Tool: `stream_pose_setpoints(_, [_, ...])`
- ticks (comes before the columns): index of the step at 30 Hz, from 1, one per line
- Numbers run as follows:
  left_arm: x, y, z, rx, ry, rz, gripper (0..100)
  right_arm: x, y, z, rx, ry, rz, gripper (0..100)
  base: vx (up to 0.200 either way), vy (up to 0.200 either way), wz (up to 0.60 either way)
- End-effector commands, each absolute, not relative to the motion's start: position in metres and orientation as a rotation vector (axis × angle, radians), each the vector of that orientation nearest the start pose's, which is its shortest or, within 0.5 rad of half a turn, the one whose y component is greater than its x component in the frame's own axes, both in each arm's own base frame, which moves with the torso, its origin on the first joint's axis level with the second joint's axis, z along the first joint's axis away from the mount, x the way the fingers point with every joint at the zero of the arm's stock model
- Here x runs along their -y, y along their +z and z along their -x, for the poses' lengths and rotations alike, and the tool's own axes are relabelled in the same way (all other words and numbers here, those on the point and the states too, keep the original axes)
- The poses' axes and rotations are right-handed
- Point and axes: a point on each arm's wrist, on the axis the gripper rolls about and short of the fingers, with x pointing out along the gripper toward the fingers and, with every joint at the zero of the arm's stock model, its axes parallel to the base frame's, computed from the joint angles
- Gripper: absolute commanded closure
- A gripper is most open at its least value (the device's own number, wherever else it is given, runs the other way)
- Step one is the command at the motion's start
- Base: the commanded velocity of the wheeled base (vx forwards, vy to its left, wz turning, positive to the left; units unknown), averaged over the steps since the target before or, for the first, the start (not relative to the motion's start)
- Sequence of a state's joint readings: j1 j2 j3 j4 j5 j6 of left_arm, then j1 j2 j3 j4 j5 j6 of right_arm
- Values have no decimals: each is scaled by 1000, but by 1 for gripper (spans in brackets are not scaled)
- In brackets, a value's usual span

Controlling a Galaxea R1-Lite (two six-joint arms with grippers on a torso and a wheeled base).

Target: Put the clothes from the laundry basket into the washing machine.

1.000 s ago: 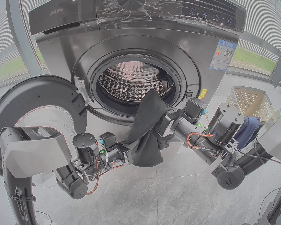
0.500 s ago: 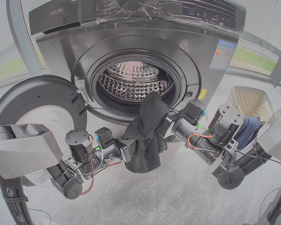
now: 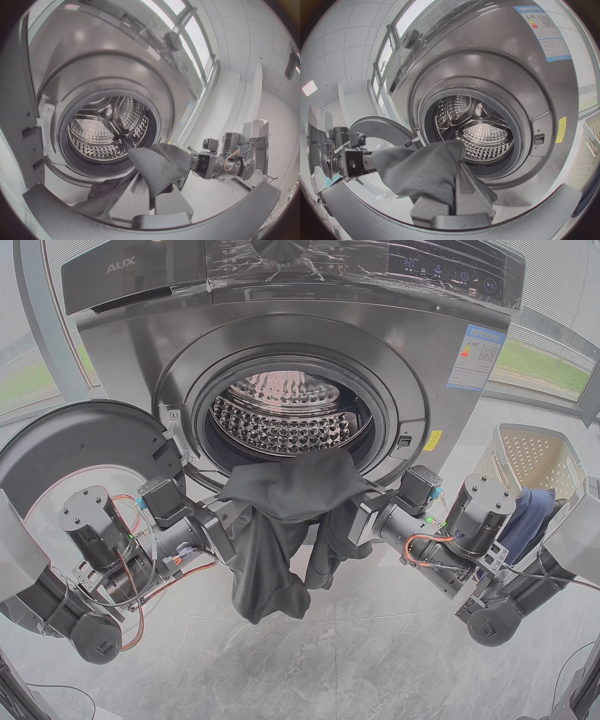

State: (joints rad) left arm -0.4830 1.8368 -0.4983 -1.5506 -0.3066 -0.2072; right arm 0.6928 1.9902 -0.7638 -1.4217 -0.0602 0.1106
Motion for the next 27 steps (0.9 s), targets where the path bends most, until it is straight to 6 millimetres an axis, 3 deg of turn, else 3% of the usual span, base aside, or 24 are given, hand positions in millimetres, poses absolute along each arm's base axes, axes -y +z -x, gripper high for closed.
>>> stream_pose_setpoints(1, [135,176,-246,195,-806,222,100,-220,155,-275,150,625,-180,100,0,0,0])
stream_pose_setpoints(27, [136,177,-255,213,-769,221,100,-214,146,-269,108,624,-158,100,0,0,0])
